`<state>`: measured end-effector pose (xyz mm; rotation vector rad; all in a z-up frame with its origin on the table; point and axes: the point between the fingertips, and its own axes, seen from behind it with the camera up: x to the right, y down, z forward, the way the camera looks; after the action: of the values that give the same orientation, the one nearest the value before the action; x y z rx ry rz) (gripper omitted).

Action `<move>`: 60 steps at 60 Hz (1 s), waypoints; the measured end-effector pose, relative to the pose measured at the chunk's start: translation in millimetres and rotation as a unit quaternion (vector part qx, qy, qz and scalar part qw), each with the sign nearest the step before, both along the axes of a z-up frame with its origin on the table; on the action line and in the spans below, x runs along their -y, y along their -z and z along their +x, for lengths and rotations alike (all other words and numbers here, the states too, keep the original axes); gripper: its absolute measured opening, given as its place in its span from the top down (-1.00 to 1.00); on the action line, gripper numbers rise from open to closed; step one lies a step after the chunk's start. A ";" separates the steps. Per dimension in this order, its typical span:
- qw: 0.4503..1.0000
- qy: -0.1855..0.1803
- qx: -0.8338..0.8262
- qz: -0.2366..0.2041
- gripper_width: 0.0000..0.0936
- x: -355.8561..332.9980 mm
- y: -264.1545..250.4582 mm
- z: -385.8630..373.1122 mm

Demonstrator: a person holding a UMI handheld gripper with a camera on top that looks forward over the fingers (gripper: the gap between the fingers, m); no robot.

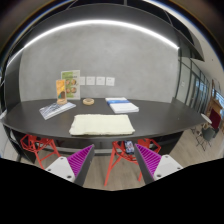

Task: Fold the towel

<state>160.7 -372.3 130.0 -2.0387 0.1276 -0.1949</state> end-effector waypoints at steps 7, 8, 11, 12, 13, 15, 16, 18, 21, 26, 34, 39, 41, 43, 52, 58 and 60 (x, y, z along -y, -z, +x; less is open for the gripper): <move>1.000 0.013 0.010 -0.001 -0.78 -13.2 -0.1 23.7; 1.000 0.014 0.011 0.000 -0.78 -14.3 3.1 13.1; 1.000 0.011 0.012 -0.002 -0.79 -23.9 0.0 36.0; 1.000 0.008 0.012 -0.003 -0.79 -27.3 1.3 38.0; 1.000 0.006 0.012 -0.005 -0.80 -31.0 2.6 39.6; 1.000 0.001 0.012 -0.008 -0.80 -38.8 5.2 42.5; 1.000 -0.001 0.011 -0.009 -0.81 -43.3 7.0 43.6; 1.000 -0.005 0.010 -0.011 -0.81 -53.0 10.7 44.5; 1.000 -0.010 0.007 -0.017 -0.80 -69.0 18.0 43.3; 0.999 -0.032 0.005 -0.027 -0.79 -100.0 33.5 29.7; 0.996 -0.081 -0.010 -0.028 -0.80 -159.3 58.6 -17.6; 0.991 -0.126 -0.027 -0.031 -0.80 -196.0 76.2 -56.6; 0.989 -0.143 -0.027 -0.030 -0.80 -209.5 81.5 -70.3; 0.987 -0.156 -0.022 -0.031 -0.79 -221.7 87.3 -82.0; 0.978 -0.202 -0.021 -0.046 -0.72 -265.3 112.8 -135.4; 0.977 -0.209 -0.007 -0.046 -0.59 -289.0 126.0 -155.8; 0.976 -0.211 0.004 -0.045 -0.51 -297.1 132.1 -157.4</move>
<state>3.3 -75.3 -2.1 -2.1023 -0.3239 0.0589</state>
